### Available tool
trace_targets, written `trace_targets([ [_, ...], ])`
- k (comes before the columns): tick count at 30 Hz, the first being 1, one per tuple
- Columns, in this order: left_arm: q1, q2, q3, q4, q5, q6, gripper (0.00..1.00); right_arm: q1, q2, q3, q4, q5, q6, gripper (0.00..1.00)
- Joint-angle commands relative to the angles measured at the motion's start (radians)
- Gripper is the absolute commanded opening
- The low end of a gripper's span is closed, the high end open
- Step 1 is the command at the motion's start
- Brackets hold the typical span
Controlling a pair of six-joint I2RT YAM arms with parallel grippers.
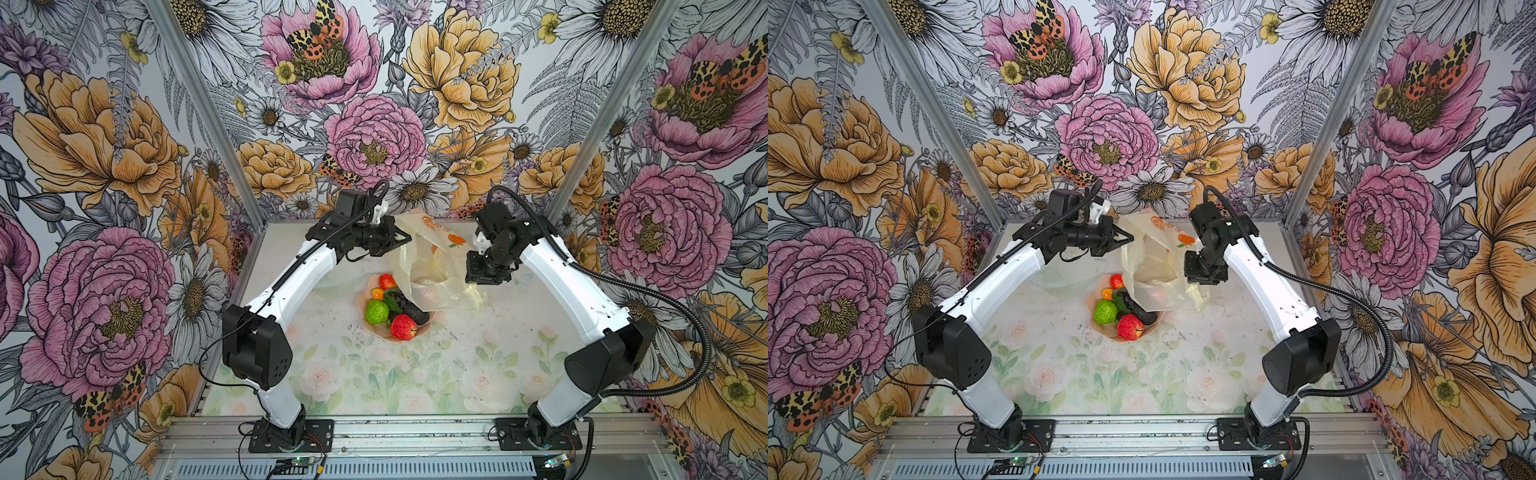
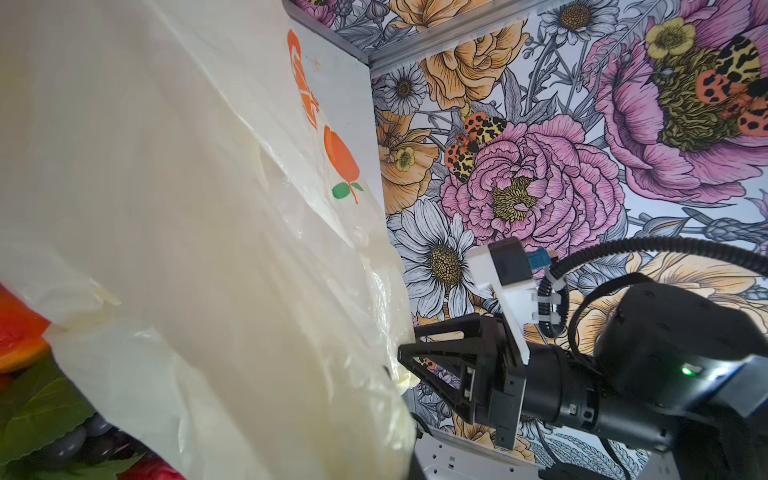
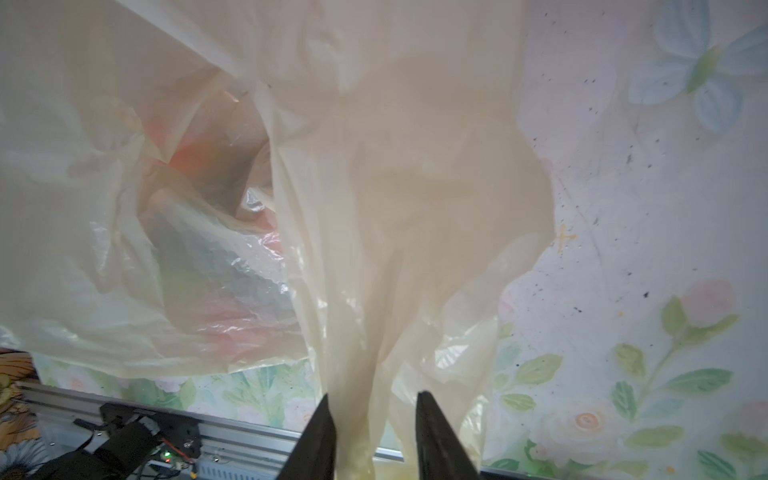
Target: Place the fruits into the plastic bag
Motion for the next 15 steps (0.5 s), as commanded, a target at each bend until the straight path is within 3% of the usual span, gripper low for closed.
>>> trace_targets([
  [1,0.006,-0.023,0.018,-0.017,-0.003,0.021,0.0,0.013,0.009,-0.028,0.033,-0.028,-0.011,0.48],
  [10,0.022,-0.035,-0.003,-0.02,0.005,0.016,0.0,0.031,0.038,-0.046,0.098,-0.077,-0.027,0.5],
  [15,0.039,-0.029,0.003,-0.017,0.012,0.016,0.0,0.05,0.069,-0.085,0.096,-0.105,-0.043,0.57],
])
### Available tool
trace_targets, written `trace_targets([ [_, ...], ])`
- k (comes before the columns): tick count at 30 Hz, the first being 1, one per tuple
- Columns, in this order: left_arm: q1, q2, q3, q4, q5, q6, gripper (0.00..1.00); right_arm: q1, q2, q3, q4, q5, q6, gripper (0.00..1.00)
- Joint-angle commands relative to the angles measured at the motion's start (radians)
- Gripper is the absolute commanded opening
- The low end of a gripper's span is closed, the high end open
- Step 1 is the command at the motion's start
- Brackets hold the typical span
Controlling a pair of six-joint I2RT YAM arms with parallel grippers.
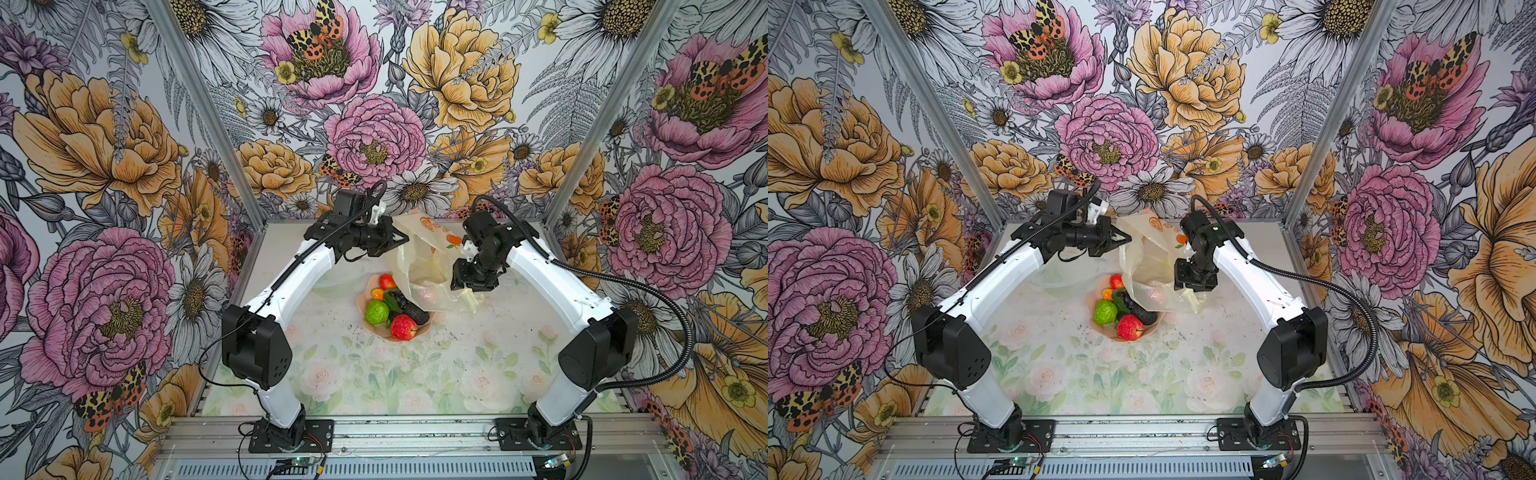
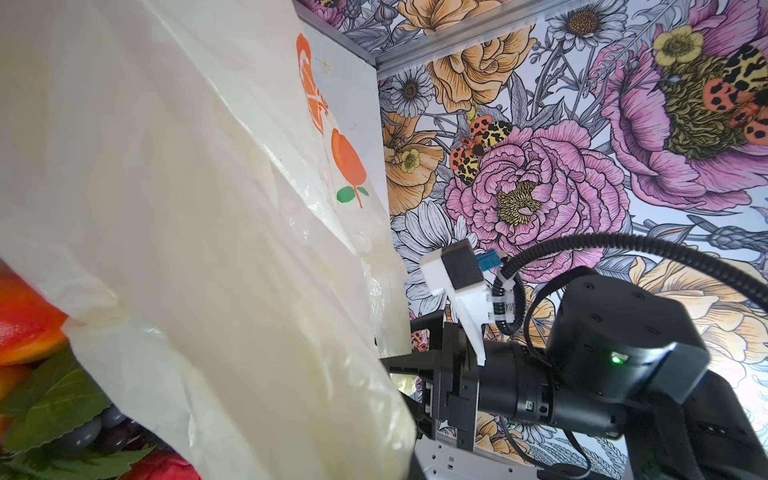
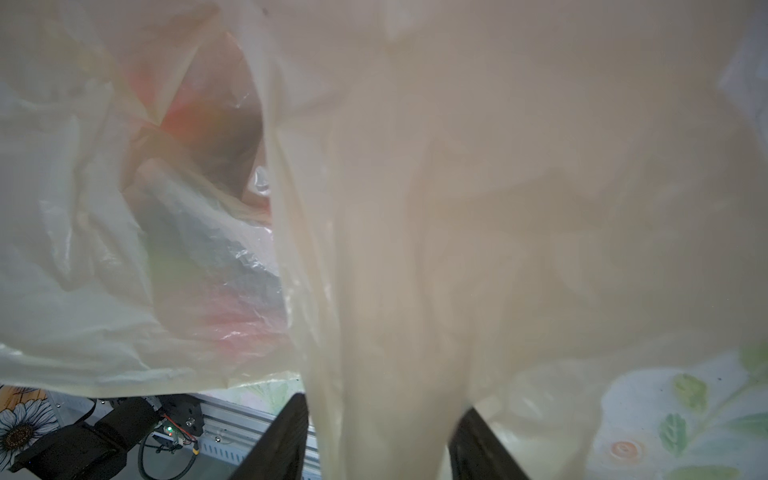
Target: Place the fruits into the plastic bag
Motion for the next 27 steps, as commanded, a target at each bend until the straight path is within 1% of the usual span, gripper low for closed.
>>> trace_targets([
  [1,0.018,-0.028,0.004,0.0,0.016,0.017,0.0,0.018,0.016,-0.016,0.019,-0.023,-0.015,0.56],
  [2,0.023,-0.027,0.004,-0.003,0.02,0.019,0.0,0.02,0.007,-0.022,0.02,-0.008,-0.007,0.52],
  [3,0.028,-0.026,0.006,-0.014,0.021,0.024,0.0,0.021,-0.006,-0.023,0.021,0.018,0.005,0.42],
  [5,0.036,-0.024,0.025,-0.08,0.003,0.078,0.0,0.015,-0.039,-0.008,0.028,0.056,0.028,0.15],
  [6,0.039,-0.022,0.042,-0.144,-0.026,0.129,0.0,0.009,-0.056,0.006,0.037,0.07,0.04,0.0],
  [8,0.039,-0.018,0.08,-0.284,-0.103,0.235,0.0,-0.003,-0.093,0.04,0.07,0.099,0.06,0.0],
  [9,0.035,-0.018,0.098,-0.356,-0.162,0.296,0.0,-0.015,-0.11,0.061,0.096,0.102,0.07,0.0],
  [10,0.029,-0.016,0.119,-0.429,-0.239,0.342,0.0,-0.031,-0.122,0.082,0.126,0.096,0.082,0.0],
  [13,0.003,0.0,0.167,-0.574,-0.464,0.448,0.0,-0.083,-0.132,0.127,0.23,0.049,0.129,0.0],
  [15,-0.006,0.002,0.176,-0.608,-0.567,0.469,0.0,-0.113,-0.115,0.145,0.299,-0.006,0.159,0.0],
  [17,0.001,0.007,0.194,-0.604,-0.61,0.45,0.0,-0.124,-0.073,0.165,0.349,-0.065,0.168,0.0],
  [20,0.016,0.073,0.309,-0.609,-0.651,0.438,0.0,-0.127,0.045,0.272,0.365,-0.133,0.161,0.0],
  [21,0.024,0.124,0.389,-0.615,-0.661,0.434,0.0,-0.128,0.092,0.343,0.364,-0.147,0.157,0.0],
  [23,0.047,0.201,0.556,-0.625,-0.659,0.414,0.0,-0.126,0.183,0.564,0.364,-0.154,0.154,0.0],
  [27,0.056,0.289,0.96,-0.62,-0.705,0.378,0.0,-0.126,0.381,1.176,0.367,-0.135,0.17,0.0],
])
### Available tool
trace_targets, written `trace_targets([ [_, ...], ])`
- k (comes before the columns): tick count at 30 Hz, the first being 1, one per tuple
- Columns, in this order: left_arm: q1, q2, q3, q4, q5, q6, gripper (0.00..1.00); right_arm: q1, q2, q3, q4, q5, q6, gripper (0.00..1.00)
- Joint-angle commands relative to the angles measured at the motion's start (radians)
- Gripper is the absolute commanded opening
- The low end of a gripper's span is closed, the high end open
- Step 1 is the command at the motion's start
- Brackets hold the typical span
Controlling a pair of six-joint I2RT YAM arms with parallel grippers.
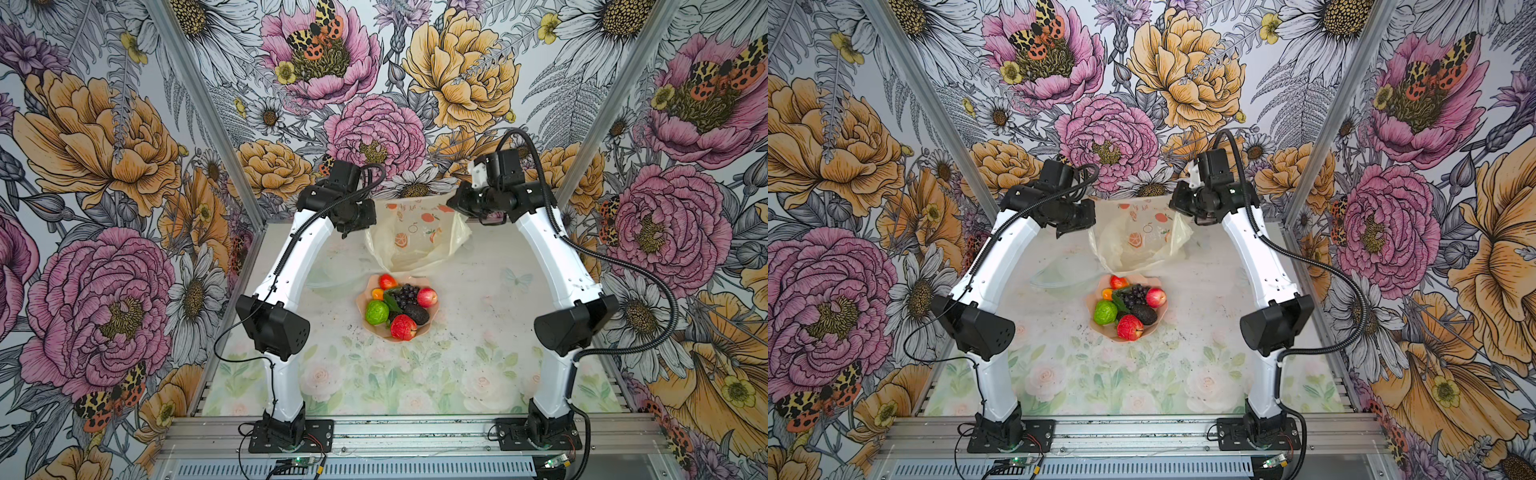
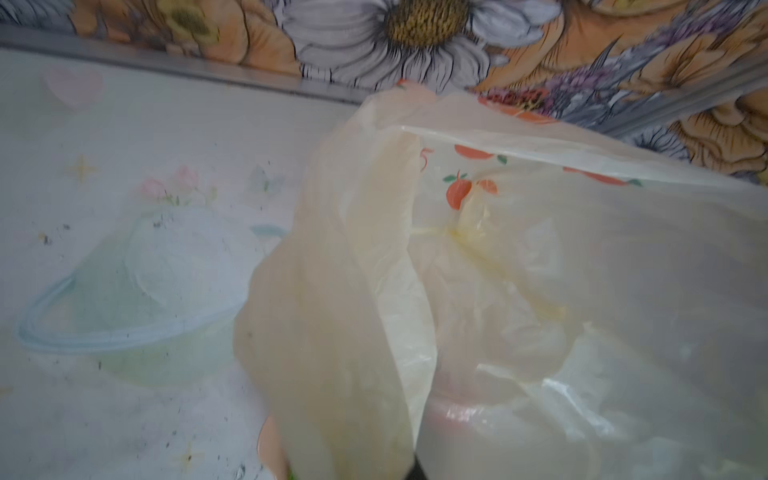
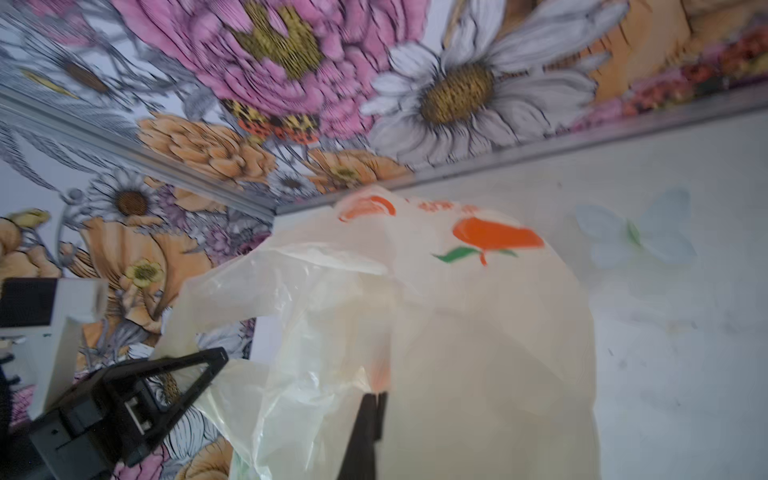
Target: Place the fruits into the plastic bag
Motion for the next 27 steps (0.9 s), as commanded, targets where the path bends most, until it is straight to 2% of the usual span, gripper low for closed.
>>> trace_targets([
  [1,0.004,0.0,0.281,0.013,-0.099,-0.011,0.0,0.005,0.06,0.451,0.087,-0.006,0.018,0.0],
  [2,0.0,0.0,0.346,0.022,-0.106,0.0,0.0,0.004,0.075,0.543,0.119,-0.004,0.023,0.0],
  [4,-0.019,-0.035,0.422,0.066,-0.128,0.031,0.0,0.006,0.022,0.54,0.227,-0.014,0.034,0.0],
  [7,-0.072,-0.13,0.388,0.123,-0.174,0.11,0.0,0.025,-0.174,0.269,0.375,-0.016,-0.007,0.0],
  [9,-0.132,-0.186,0.303,0.158,-0.241,0.181,0.0,0.053,-0.301,0.088,0.422,0.023,-0.073,0.0],
  [11,-0.217,-0.311,0.09,0.246,-0.357,0.278,0.0,0.072,-0.394,-0.084,0.421,0.058,-0.123,0.0],
  [13,-0.272,-0.467,-0.311,0.444,-0.43,0.331,0.0,0.067,-0.472,-0.352,0.409,0.091,-0.129,0.0],
  [15,-0.243,-0.555,-0.632,0.554,-0.412,0.263,0.0,0.05,-0.514,-0.62,0.375,0.103,-0.089,0.0],
  [16,-0.205,-0.565,-0.753,0.543,-0.38,0.185,0.0,0.04,-0.526,-0.757,0.358,0.1,-0.052,0.0],
  [17,-0.166,-0.561,-0.846,0.52,-0.327,0.118,0.0,0.03,-0.521,-0.857,0.335,0.088,-0.01,0.0],
  [19,-0.102,-0.552,-1.018,0.496,-0.196,-0.001,0.0,0.0,-0.495,-1.035,0.314,-0.012,0.088,0.0],
  [22,-0.073,-0.598,-1.12,0.501,-0.176,-0.047,0.0,0.002,-0.485,-1.063,0.319,-0.053,0.107,0.0],
  [27,0.018,-0.612,-0.954,0.488,-0.097,-0.054,0.0,0.002,-0.44,-0.743,0.317,-0.064,0.094,0.0],
])
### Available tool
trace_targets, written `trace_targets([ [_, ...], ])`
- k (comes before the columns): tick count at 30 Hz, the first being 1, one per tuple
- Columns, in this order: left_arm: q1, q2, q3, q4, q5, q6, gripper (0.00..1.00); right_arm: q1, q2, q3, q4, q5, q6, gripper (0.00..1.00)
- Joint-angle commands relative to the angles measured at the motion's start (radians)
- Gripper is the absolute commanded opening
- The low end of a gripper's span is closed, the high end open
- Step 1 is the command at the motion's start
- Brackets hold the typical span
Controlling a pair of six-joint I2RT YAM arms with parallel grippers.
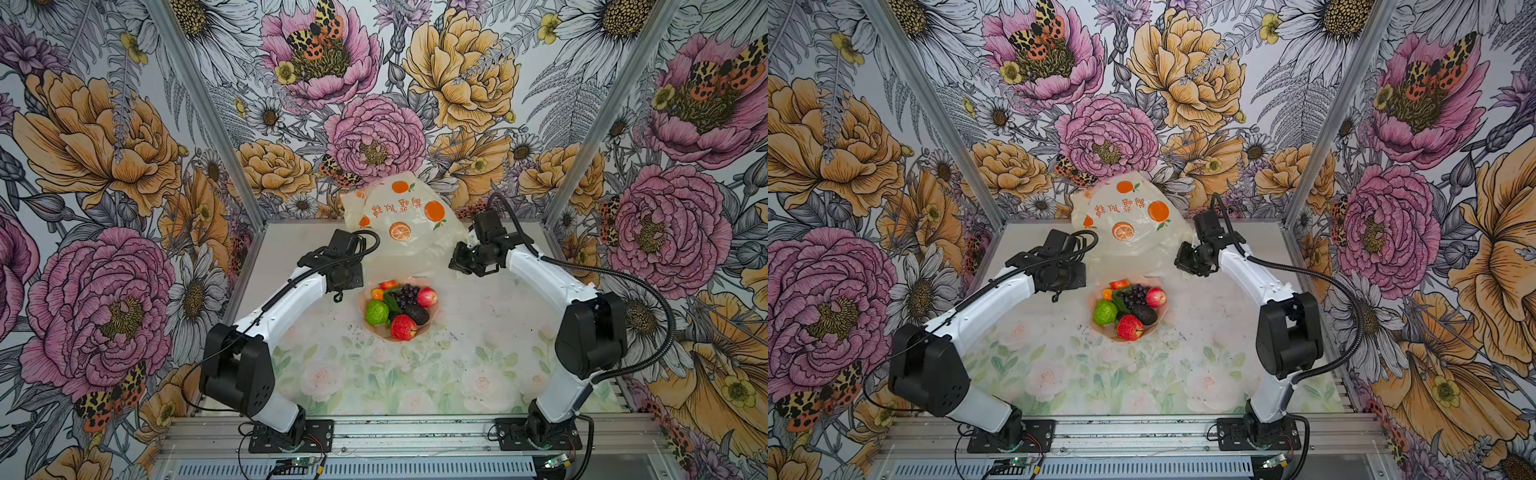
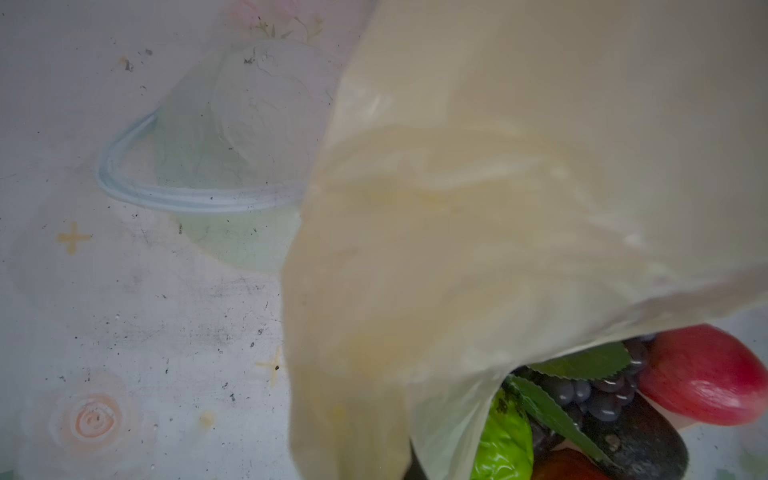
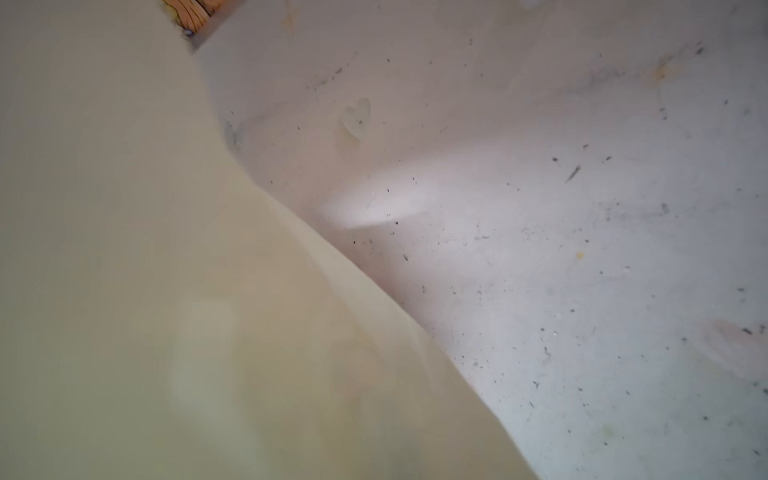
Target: Place the fruits into the plastic bag
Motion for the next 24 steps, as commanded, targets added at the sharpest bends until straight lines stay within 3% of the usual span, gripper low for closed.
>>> trace_targets([
  [1,0.056,-0.098,0.218,0.078,0.083,-0.051,0.0,0.003,-0.096,0.348,0.087,-0.068,0.017,0.0],
  [6,0.063,-0.085,0.377,0.059,0.093,-0.049,0.0,0.012,-0.038,0.553,0.087,-0.099,0.023,0.0],
  [16,0.1,-0.09,0.352,0.039,0.108,-0.073,0.0,0.026,0.024,0.552,0.089,-0.125,0.004,0.0],
  [20,0.125,-0.097,0.454,0.039,0.065,-0.073,0.0,0.065,0.154,0.862,0.085,-0.143,0.009,0.0],
  [24,0.184,-0.136,0.613,0.033,0.036,-0.078,0.0,0.086,0.397,1.4,0.106,-0.179,0.121,0.0],
])
